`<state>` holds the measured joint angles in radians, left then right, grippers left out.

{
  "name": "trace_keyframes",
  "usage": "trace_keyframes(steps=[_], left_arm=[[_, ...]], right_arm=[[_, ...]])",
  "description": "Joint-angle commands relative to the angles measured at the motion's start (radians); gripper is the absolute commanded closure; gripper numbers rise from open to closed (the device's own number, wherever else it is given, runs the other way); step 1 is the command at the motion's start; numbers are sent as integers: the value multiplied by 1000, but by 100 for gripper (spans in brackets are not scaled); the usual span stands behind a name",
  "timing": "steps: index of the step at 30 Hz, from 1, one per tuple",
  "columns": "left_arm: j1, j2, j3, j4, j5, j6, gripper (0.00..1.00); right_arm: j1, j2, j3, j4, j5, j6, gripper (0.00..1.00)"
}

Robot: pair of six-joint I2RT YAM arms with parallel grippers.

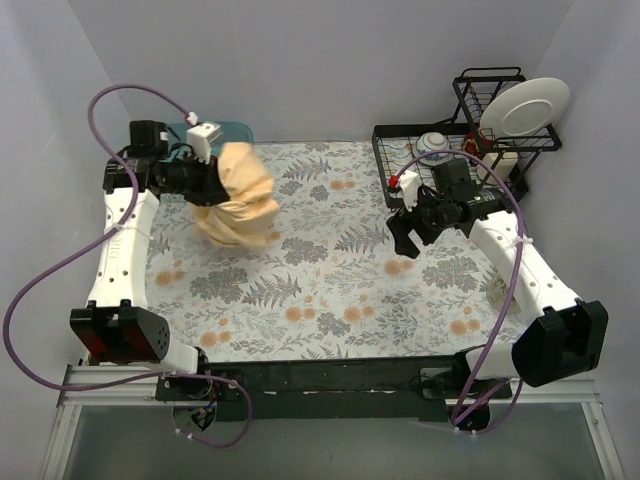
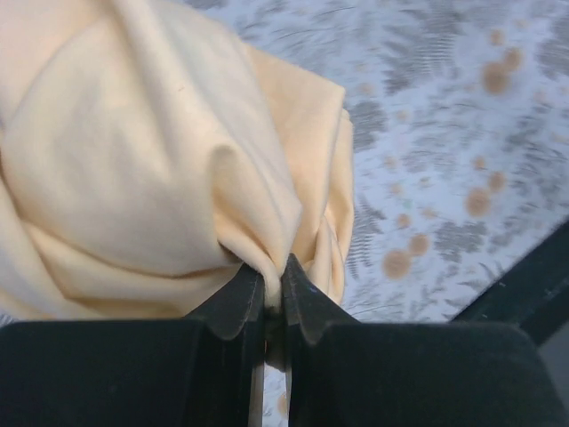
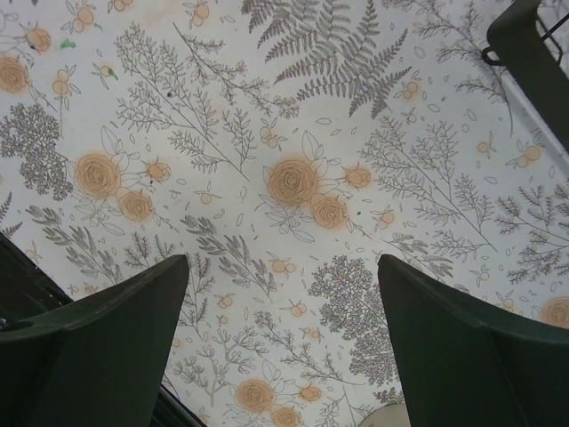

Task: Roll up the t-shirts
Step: Move the T-shirt to the center of the board.

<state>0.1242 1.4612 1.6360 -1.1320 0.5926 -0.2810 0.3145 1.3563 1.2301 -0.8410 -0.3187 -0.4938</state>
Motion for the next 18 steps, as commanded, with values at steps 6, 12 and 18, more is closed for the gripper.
trace_keyframes(steps=[6, 12, 18], left_arm=[[-267, -12, 156, 155, 286, -277, 100], [-267, 54, -101, 189, 37, -348, 44], [-265, 129, -125, 207, -100, -360, 30]], right_arm=[[-3, -98, 112, 60, 30, 109, 4], [-5, -137, 71, 60, 24, 84, 4], [21, -108, 124, -41, -141, -35, 12]])
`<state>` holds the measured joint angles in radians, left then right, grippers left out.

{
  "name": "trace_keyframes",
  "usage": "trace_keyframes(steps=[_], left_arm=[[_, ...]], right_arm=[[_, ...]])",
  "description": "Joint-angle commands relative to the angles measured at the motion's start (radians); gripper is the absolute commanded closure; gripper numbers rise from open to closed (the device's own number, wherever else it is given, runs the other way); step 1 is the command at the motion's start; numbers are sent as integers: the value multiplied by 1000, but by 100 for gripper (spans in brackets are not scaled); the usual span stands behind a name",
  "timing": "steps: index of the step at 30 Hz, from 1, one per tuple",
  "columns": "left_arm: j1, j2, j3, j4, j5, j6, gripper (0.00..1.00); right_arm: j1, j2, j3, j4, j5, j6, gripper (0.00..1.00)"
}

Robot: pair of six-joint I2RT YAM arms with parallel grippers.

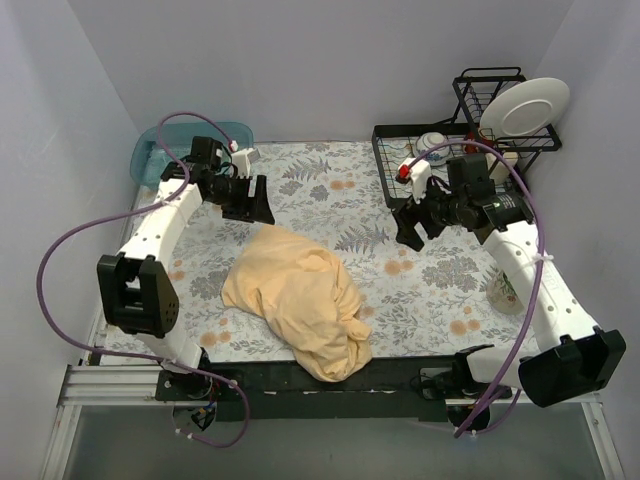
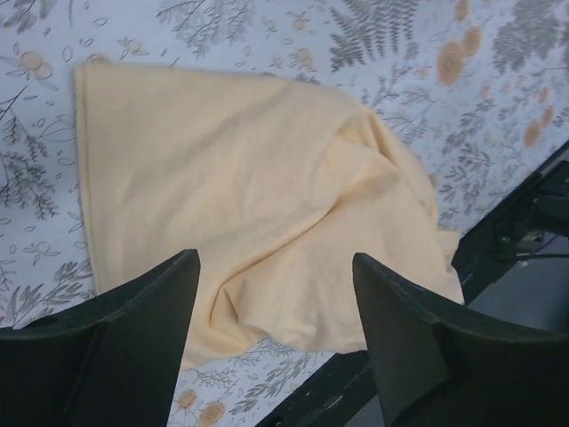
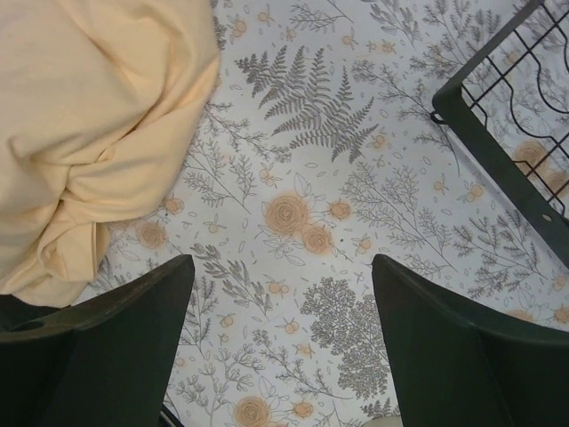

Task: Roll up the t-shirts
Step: Move the T-shirt to the center of the board, then flatten out the T-shirt at the center of the board.

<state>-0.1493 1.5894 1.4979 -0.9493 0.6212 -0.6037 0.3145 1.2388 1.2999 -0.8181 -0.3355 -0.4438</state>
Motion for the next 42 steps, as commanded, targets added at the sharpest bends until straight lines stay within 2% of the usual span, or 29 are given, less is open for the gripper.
trace_keyframes(steps=[1, 6, 7, 8, 10, 13, 14, 16, 17, 18, 22, 24, 26, 36, 42], left_arm=[[8, 4, 50, 27, -149, -36, 29], [11, -37, 104, 37, -236, -31, 20], [11, -48, 98, 49, -264, -34, 18], [16, -57, 85, 52, -337, -50, 15], [34, -80, 73, 58, -394, -60, 11], [140, -85, 64, 37, -359, -91, 9], [218, -80, 67, 24, -306, -96, 10], [258, -78, 85, -18, -255, -62, 12], [267, -89, 84, -29, -215, -30, 13], [267, -106, 47, -31, -154, 11, 13], [269, -207, -65, -23, -54, 181, 11], [267, -187, -74, -51, -38, 199, 12], [267, -169, -88, -65, 0, 203, 12], [232, -155, -163, 61, 61, 45, 12], [225, -178, -205, 72, 35, 50, 12]], right_arm=[[84, 14, 65, -75, -129, -105, 13], [377, 109, 90, -96, -31, -263, 13], [471, 134, 104, -92, -17, -283, 13], [521, 193, 116, -84, 15, -300, 12], [619, 261, 165, -52, 41, -326, 12], [638, 416, 246, -59, 18, -279, 11], [641, 468, 278, -75, 21, -277, 14], [646, 485, 280, -131, 44, -321, 15], [646, 466, 230, -145, 56, -349, 16], [643, 443, 192, -160, 67, -377, 17], [629, 268, -58, -191, 78, -513, 17], [629, 189, -164, -199, 73, -523, 17], [629, 165, -198, -191, 66, -500, 17], [630, 252, -281, -52, -11, -409, 17], [630, 315, -304, -18, -42, -424, 18]])
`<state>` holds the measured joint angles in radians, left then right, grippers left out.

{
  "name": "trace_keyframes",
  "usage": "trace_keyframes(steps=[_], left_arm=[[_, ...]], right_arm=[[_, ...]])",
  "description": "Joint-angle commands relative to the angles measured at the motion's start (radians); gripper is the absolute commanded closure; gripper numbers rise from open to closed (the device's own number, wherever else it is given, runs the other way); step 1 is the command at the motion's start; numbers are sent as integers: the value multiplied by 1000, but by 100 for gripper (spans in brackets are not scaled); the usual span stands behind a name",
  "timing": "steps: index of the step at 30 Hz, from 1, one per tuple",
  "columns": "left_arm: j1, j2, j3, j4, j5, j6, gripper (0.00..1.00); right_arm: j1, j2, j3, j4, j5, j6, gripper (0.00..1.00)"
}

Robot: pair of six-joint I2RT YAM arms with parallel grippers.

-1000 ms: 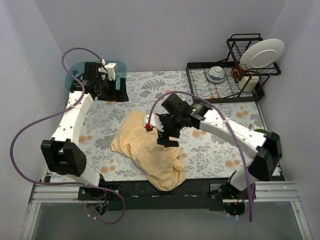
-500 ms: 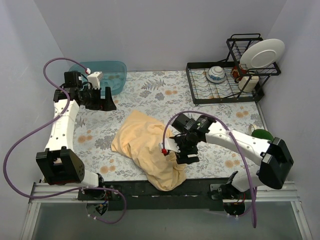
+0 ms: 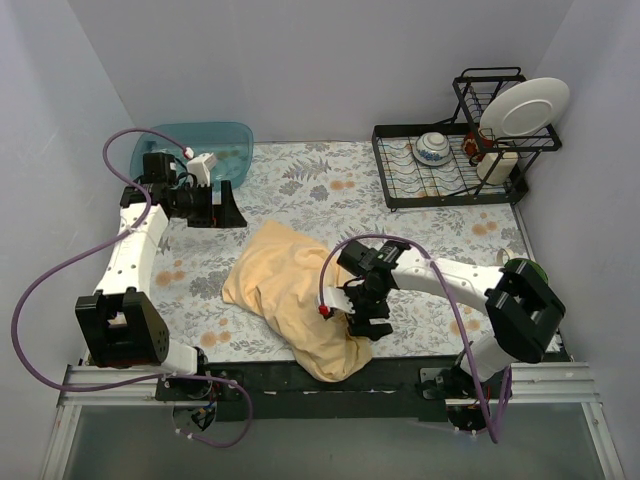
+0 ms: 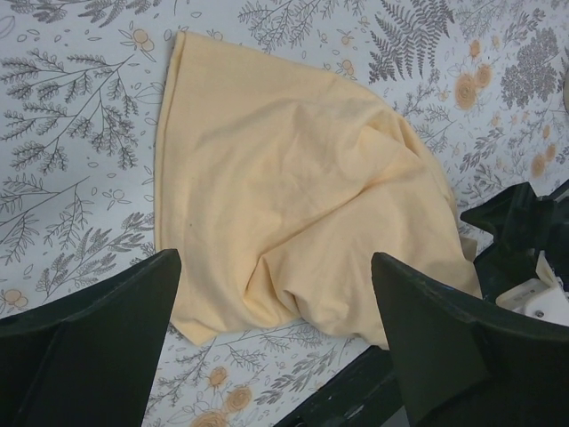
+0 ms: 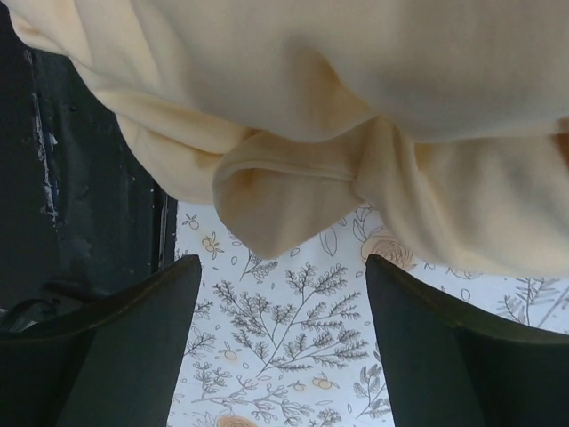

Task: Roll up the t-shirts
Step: Flatten out the T-shirt at the center of the board.

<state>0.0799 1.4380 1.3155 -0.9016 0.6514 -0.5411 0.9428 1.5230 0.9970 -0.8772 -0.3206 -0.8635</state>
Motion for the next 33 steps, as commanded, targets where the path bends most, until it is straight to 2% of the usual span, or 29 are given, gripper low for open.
trace_keyframes(steps=[1, 4, 7, 8, 10, 11, 12, 15, 17, 21, 23, 25, 27, 28, 30, 33], left_arm=[[-5, -30, -27, 24, 2, -7, 12], [-5, -30, -39, 29, -2, -6, 12], [-5, -22, -42, 41, 4, -16, 12], [-5, -16, -44, 43, 4, -17, 12], [-5, -11, -33, 43, 2, -16, 13], [-5, -8, -29, 43, 2, -5, 13], [-5, -4, -24, 38, 1, 3, 13], [-8, 4, -6, 27, -3, 52, 13], [-9, 4, -7, 21, 4, 81, 13], [-12, -7, -22, -19, 48, 214, 13], [-22, -40, -50, -49, 66, 338, 13], [-44, -66, -97, -86, 79, 468, 14], [-66, -106, -137, -127, 70, 535, 14], [-131, -123, -180, -137, 56, 622, 15], [-179, -169, -231, -151, 42, 668, 15], [-249, -194, -315, -87, -21, 661, 15]], right_arm=[[2, 42, 5, 46, -72, -2, 18], [2, 77, 28, 66, -68, 3, 26], [2, 112, 54, 81, -51, 4, 46], [2, 123, 66, 72, -48, 1, 62], [2, 121, 101, 58, -14, 4, 78], [2, 108, 115, 46, 3, 3, 92], [-7, 95, 130, 29, 21, 4, 99], [-73, 52, 247, -63, 40, 49, 99], [-136, 57, 411, -121, -23, 92, 99], [-376, 78, 687, -192, -198, 253, 99], [-453, 98, 802, -178, -265, 349, 99], [-556, 109, 842, -149, -323, 443, 99], [-642, 120, 838, -82, -354, 506, 99], [-666, 120, 827, -57, -389, 539, 99], [-725, 112, 786, 7, -403, 603, 99], [-769, 111, 769, 17, -413, 601, 99]])
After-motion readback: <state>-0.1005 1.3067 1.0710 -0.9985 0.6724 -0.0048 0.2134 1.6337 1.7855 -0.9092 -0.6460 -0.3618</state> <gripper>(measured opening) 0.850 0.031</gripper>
